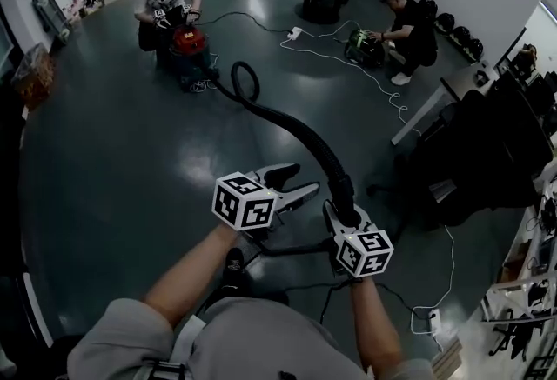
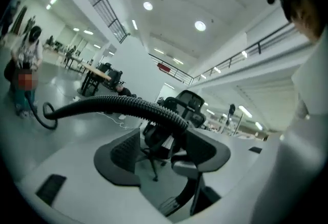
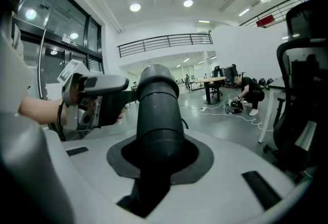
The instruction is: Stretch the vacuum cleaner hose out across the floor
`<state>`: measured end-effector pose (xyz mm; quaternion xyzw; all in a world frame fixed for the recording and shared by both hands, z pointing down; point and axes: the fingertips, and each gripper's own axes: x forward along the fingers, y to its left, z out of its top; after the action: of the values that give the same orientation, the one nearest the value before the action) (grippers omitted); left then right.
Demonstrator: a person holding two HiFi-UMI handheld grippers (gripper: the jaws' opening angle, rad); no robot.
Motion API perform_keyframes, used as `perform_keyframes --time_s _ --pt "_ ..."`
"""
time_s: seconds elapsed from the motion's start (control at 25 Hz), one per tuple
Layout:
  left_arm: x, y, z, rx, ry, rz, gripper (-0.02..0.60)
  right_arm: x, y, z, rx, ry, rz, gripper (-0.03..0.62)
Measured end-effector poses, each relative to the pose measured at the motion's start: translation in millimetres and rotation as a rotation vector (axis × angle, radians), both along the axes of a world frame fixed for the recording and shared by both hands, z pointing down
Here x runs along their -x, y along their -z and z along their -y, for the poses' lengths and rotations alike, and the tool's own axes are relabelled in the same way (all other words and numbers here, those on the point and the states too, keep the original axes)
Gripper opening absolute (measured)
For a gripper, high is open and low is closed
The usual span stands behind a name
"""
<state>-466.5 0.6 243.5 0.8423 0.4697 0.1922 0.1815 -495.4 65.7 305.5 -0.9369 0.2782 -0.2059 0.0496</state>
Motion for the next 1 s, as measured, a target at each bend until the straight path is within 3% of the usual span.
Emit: perform_keyframes --time_s 0.08,0.16,0.36,0.6,1.0 --pt "-2 8 -30 0.098 -0.012 0.086 0.272 15 -3 -12 -0.021 -0.015 0.013 0.094" --pt "-2 8 -54 0.131 -0.029 0.145 0.281 26 -9 -22 -0.034 -0.040 0.033 0.094" --pt "9 -7 -77 0.084 -0.070 0.190 0.281 46 -20 -33 -0.015 -0.152 0.049 0.094" --pt "19 -10 -112 0.050 -0.202 0.196 0.282 62 -23 -50 -0.014 -0.268 0.052 0.094" --pt "31 -29 -189 -0.029 -0.506 0.211 0.288 71 -35 -81 -0.237 -0.571 0.125 0.094"
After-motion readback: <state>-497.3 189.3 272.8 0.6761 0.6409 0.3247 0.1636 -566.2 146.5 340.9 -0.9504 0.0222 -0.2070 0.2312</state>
